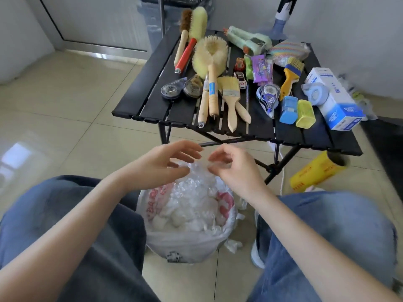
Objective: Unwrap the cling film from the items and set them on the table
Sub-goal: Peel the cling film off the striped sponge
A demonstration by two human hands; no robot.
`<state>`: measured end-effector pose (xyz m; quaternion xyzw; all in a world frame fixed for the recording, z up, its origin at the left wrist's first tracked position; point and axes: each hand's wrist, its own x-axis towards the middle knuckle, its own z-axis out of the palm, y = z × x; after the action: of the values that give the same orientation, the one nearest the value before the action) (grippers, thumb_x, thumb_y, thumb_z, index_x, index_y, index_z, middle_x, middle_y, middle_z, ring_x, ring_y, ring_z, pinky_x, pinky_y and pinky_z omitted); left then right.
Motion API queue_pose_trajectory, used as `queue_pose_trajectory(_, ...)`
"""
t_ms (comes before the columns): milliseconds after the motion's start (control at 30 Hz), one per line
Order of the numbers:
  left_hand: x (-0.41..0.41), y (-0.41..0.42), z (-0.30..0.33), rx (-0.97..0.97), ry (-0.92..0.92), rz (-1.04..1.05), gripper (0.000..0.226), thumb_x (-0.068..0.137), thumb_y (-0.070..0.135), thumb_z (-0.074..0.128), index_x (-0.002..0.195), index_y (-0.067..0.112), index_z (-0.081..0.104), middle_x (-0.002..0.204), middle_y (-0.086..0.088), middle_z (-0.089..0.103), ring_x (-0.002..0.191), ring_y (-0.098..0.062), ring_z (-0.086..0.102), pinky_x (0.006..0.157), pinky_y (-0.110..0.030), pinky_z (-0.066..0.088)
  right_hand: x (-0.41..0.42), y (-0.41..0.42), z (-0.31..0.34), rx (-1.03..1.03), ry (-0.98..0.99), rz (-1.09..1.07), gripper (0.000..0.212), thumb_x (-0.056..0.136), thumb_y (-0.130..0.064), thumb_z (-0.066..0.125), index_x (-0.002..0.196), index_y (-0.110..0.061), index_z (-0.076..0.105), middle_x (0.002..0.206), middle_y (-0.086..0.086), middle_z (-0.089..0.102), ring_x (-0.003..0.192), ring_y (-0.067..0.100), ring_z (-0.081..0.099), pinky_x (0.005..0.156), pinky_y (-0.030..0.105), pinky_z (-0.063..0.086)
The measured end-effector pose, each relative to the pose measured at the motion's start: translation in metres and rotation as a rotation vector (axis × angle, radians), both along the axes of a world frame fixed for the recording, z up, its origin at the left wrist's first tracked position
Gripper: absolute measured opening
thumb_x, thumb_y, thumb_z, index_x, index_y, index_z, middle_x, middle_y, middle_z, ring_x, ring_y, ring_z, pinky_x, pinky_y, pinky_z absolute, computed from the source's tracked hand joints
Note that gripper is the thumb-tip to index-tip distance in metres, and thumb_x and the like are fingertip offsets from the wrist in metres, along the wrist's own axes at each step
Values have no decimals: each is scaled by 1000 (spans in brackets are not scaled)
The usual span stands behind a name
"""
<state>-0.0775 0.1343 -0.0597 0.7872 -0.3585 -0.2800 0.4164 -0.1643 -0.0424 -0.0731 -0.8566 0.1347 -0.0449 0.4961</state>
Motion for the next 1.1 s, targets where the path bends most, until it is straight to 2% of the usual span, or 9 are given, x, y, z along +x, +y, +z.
queue_pose_trajectory(67, 2, 0, -11, 10, -78, 90, 41, 92, 2, 52, 110, 39, 54, 111, 15, 63, 101, 0, 60, 88, -29, 53, 2, 9, -22, -61, 52, 62, 8, 89, -11, 64, 94, -14, 70, 89, -7, 70, 82, 4, 62, 70, 6, 44)
queue_pose_trajectory(233, 8, 1, -28, 60, -83, 131, 34, 95, 6, 46, 106, 36, 57, 104, 20, 63, 97, 1, 60, 84, -37, 55, 7, 26, -67, -72, 439, 321, 31, 99, -23, 42, 122, -23, 64, 138, -9, 55, 126, 10, 50, 97, 21, 36)
queue_pose_trajectory(300, 9, 0, -27, 52, -96, 109, 34, 95, 5, 46, 109, 32, 59, 106, 18, 64, 99, 1, 61, 86, -35, 54, 8, 23, -67, -78, 459, 337, 36, 100, -24, 41, 133, -27, 55, 146, -9, 46, 127, 11, 49, 91, 17, 35)
queue_pose_trajectory(400, 9, -5, -11, -51, -93, 70, 36, 95, 0, 45, 109, 29, 61, 109, 16, 66, 103, -1, 62, 88, -24, 51, 11, 8, -43, -89, 338, 256, 39, 100, -26, 45, 137, -31, 50, 146, -13, 44, 107, 1, 55, 78, 7, 38)
queue_pose_trajectory(500, 13, -22, 15, -203, -74, 58, 41, 95, -4, 45, 108, 32, 61, 108, 20, 66, 109, 3, 59, 88, -14, 46, 17, -11, 3, -50, 116, 195, 29, 98, -23, 50, 124, -28, 61, 123, -14, 63, 108, 0, 59, 94, 21, 46)
queue_pose_trajectory(633, 33, -61, 46, -342, -144, 121, 41, 95, -4, 45, 113, 29, 60, 118, 14, 62, 118, 2, 53, 94, -14, 45, 28, -44, 63, -1, -118, 109, 22, 96, -14, 53, 103, -30, 66, 99, -9, 71, 94, 12, 66, 87, 32, 54)
queue_pose_trajectory(900, 89, -170, 84, -330, -296, 229, 36, 94, 11, 51, 128, 22, 53, 122, 11, 54, 110, 7, 44, 91, -4, 36, 91, -156, 101, -94, -241, -196, 32, 92, -13, 55, 122, -25, 58, 116, -4, 64, 105, 6, 60, 85, 17, 46)
queue_pose_trajectory(1000, 118, -218, 85, -246, -393, 215, 40, 93, 16, 55, 132, 19, 50, 128, 2, 50, 114, -7, 46, 91, -17, 36, 116, -195, 103, -199, -201, -284, 38, 91, -14, 54, 127, -24, 53, 124, 0, 59, 109, 12, 59, 89, 24, 44)
queue_pose_trajectory(1100, 146, -267, 81, -130, -454, 161, 47, 91, 16, 55, 137, 15, 43, 138, -8, 42, 121, -21, 46, 86, -16, 31, 145, -231, 99, -280, -87, -358, 48, 89, -14, 57, 135, -19, 45, 130, 6, 55, 116, 23, 54, 75, 19, 34)
